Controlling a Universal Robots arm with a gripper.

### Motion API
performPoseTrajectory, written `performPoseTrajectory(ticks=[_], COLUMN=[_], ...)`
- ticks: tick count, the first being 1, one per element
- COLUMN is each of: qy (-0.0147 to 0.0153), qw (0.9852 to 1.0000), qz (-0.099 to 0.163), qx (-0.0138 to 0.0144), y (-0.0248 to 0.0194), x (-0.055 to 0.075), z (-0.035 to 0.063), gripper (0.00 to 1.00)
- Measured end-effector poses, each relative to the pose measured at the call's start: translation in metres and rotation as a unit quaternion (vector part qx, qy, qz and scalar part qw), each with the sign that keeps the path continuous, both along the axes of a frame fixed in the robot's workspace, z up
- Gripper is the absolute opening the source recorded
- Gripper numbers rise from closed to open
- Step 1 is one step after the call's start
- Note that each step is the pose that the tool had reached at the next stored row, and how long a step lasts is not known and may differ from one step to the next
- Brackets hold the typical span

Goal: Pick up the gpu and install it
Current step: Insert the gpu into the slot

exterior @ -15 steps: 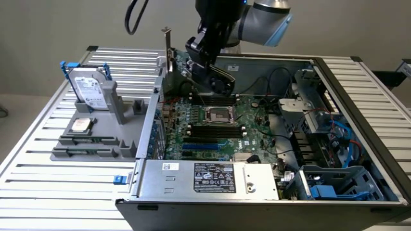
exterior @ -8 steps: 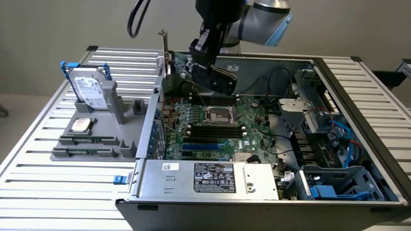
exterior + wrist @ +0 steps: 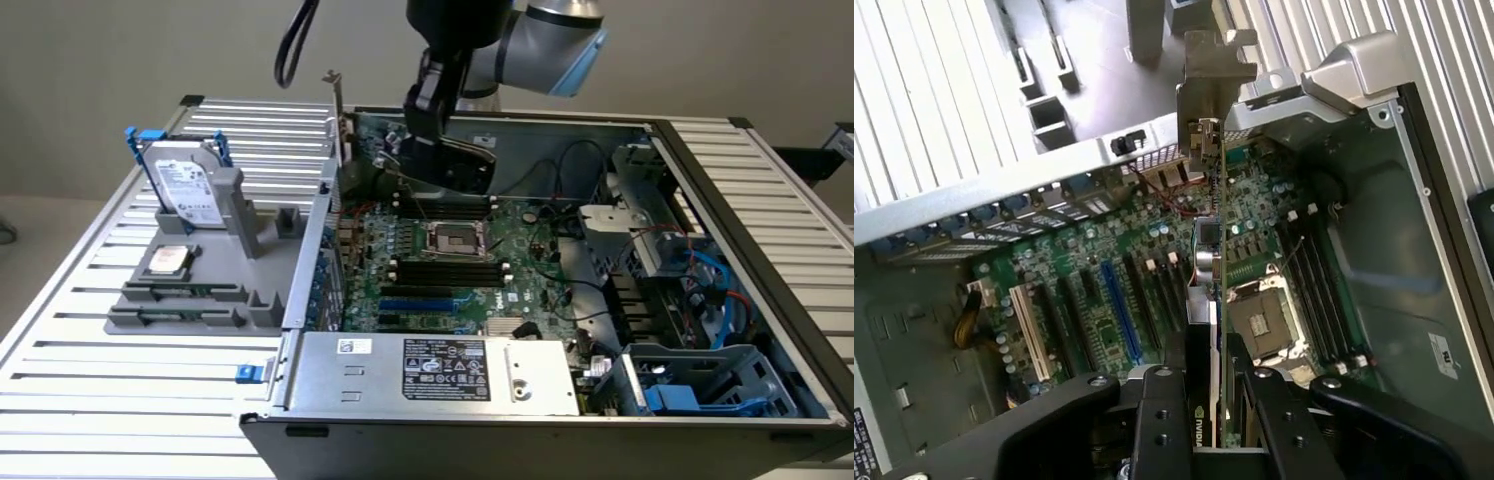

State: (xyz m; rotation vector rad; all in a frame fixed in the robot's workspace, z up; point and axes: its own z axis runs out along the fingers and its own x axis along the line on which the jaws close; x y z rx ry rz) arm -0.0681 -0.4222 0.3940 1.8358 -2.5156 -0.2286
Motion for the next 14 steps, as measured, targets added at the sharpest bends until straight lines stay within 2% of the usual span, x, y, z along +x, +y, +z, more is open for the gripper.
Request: performPoseTrajectory(ticks=[3,7,12,14], qy=[-0.0045,-0.0097,-0.0151,-0.0184], qw=[0.9997,0.9982,0.9944,0.9925], qz=[0.024,0.060,0.104,0.121], qx=[0.0009,0.0013,0.0015,0.0018], y=[0.0000,0.0000,0.0000,0.0000], x=[0.0000,0.0000,0.0000,-0.0001], z=[0.0000,0.0000,0.0000,0.0001], gripper=[0.26,0.26,0.26,0.26])
